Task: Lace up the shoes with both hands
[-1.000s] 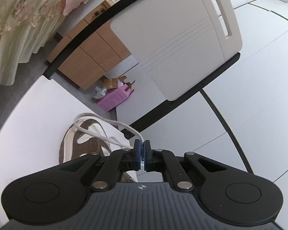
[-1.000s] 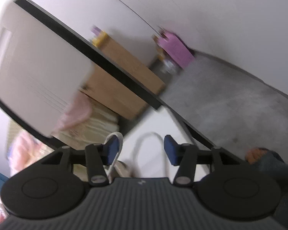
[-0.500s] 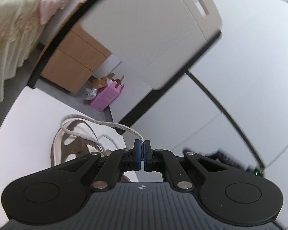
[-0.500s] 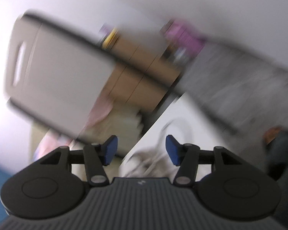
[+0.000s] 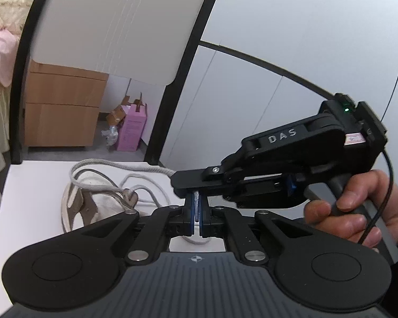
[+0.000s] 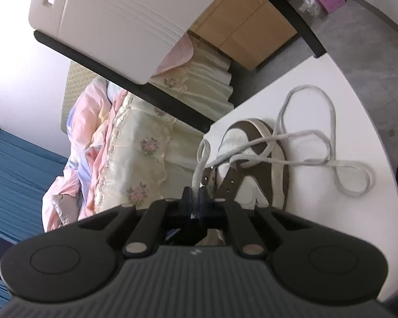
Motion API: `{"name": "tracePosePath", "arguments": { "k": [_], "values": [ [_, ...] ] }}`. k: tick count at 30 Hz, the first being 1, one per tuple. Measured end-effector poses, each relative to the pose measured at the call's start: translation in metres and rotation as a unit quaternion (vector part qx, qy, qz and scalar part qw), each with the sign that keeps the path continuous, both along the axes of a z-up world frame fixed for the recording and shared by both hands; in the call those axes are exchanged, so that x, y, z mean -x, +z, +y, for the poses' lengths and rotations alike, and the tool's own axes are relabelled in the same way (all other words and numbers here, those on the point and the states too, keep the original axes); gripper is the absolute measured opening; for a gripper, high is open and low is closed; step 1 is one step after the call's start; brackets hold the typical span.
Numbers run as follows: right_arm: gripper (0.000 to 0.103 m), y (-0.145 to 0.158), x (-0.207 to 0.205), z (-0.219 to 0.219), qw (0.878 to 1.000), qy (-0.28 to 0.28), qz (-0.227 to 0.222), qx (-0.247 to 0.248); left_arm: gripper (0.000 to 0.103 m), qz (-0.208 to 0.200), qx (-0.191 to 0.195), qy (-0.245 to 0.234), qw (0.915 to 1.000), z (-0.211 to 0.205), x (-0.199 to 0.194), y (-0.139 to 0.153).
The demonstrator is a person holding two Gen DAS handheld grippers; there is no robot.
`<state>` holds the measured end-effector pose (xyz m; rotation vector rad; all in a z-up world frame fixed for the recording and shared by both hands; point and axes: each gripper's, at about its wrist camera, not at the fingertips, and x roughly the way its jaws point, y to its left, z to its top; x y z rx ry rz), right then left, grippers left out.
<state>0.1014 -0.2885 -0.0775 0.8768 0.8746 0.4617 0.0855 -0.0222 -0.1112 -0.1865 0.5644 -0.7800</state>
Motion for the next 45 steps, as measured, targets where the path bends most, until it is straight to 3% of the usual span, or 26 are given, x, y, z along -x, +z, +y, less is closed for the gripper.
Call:
{"name": "tracePosePath", "arguments": {
  "k": [3, 4, 5, 7, 13, 18, 20, 22, 27, 30, 35, 38, 40, 45],
  "values": [
    [0.005, -0.001, 0.003, -0.002, 1.000, -0.019, -0.005, 0.003, 0.006, 0.002, -0.005, 0.000, 1.0000, -0.002, -0.001, -0.001],
    [0.005, -0.002, 0.003, -0.003, 1.000, -0.026, -0.005, 0.002, 0.014, 0.002, -0.010, 0.002, 0.9999, -0.005, -0.002, -0.001],
    [0.005, -0.002, 0.004, -0.004, 0.999, -0.032, -0.006, -0.001, 0.031, 0.001, -0.017, 0.006, 0.9998, -0.007, -0.001, -0.002],
    [0.005, -0.001, 0.005, -0.007, 0.999, -0.044, -0.006, -0.006, 0.047, -0.009, -0.023, 0.011, 0.9996, -0.007, -0.001, -0.002],
    [0.005, 0.000, 0.006, -0.006, 0.998, -0.055, -0.006, -0.005, 0.043, -0.033, -0.041, -0.001, 0.9986, -0.013, 0.005, -0.003],
    [0.005, -0.001, 0.006, 0.000, 0.999, -0.045, -0.004, -0.002, 0.022, -0.039, -0.043, -0.002, 0.9983, -0.014, 0.005, -0.004],
    [0.005, -0.002, 0.007, 0.001, 0.999, -0.043, -0.003, -0.002, 0.007, -0.034, -0.040, 0.001, 0.9986, -0.013, 0.002, -0.005],
    [0.006, -0.002, 0.007, 0.002, 0.999, -0.040, -0.003, -0.006, 0.003, -0.034, -0.039, 0.003, 0.9987, -0.010, 0.005, -0.002],
    [0.012, 0.000, 0.007, 0.000, 0.999, -0.032, -0.004, -0.003, 0.003, -0.040, -0.051, 0.006, 0.9979, -0.013, 0.006, -0.003],
    [0.030, 0.002, 0.009, -0.003, 1.000, -0.025, -0.007, -0.007, 0.003, -0.038, -0.051, 0.010, 0.9980, -0.011, 0.006, -0.002],
    [0.030, 0.003, 0.010, -0.007, 1.000, -0.015, -0.004, -0.010, 0.003, -0.042, -0.053, 0.010, 0.9977, -0.012, 0.009, 0.000],
    [0.027, 0.001, 0.010, -0.006, 1.000, -0.005, -0.001, -0.008, 0.003, -0.042, -0.057, 0.006, 0.9975, -0.012, 0.009, -0.001],
    [0.004, 0.000, 0.009, -0.003, 1.000, 0.001, 0.003, 0.002, 0.003, -0.042, -0.060, 0.005, 0.9973, -0.012, 0.010, 0.000],
    [0.003, -0.001, 0.009, -0.002, 1.000, -0.009, 0.000, 0.005, 0.003, -0.031, -0.066, 0.013, 0.9973, -0.010, 0.013, 0.002]
  ]
}}
